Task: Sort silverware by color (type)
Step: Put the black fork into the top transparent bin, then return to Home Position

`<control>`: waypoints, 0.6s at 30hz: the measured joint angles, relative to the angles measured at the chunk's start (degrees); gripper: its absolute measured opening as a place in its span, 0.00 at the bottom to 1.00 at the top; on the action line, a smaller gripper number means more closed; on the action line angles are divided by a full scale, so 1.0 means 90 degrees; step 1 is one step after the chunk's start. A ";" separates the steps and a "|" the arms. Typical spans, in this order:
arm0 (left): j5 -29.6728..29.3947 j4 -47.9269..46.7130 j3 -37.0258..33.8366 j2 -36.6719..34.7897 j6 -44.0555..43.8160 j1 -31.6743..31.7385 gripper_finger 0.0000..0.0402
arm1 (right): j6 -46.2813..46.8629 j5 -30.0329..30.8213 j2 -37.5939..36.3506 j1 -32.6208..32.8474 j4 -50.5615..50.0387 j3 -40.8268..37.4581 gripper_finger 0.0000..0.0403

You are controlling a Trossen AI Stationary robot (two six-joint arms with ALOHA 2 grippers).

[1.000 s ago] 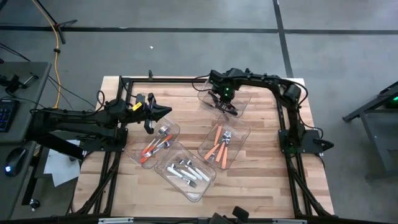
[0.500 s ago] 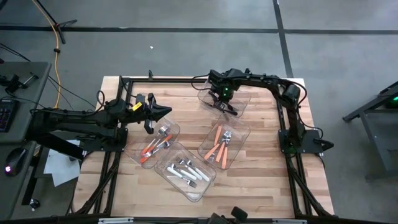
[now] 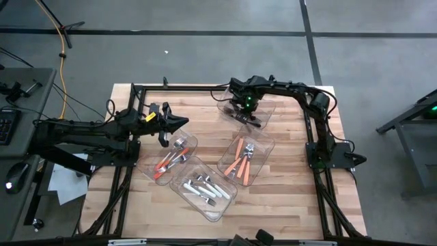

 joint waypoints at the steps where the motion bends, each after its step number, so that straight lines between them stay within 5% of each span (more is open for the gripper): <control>1: 0.0000 0.0000 0.0000 0.0000 0.0000 0.0000 0.00 | -0.0004 0.0001 0.0000 0.0000 -0.0046 0.0000 0.31; 7: 0.0000 -0.0002 0.0000 0.0000 -0.0002 0.0000 0.00 | -0.0339 0.0004 -0.0084 0.0000 -0.0389 -0.0002 0.41; 18: 0.0000 -0.0005 0.0000 0.0000 -0.0005 0.0002 0.00 | -0.0485 0.0005 -0.1295 0.0032 -0.0381 -0.0002 0.42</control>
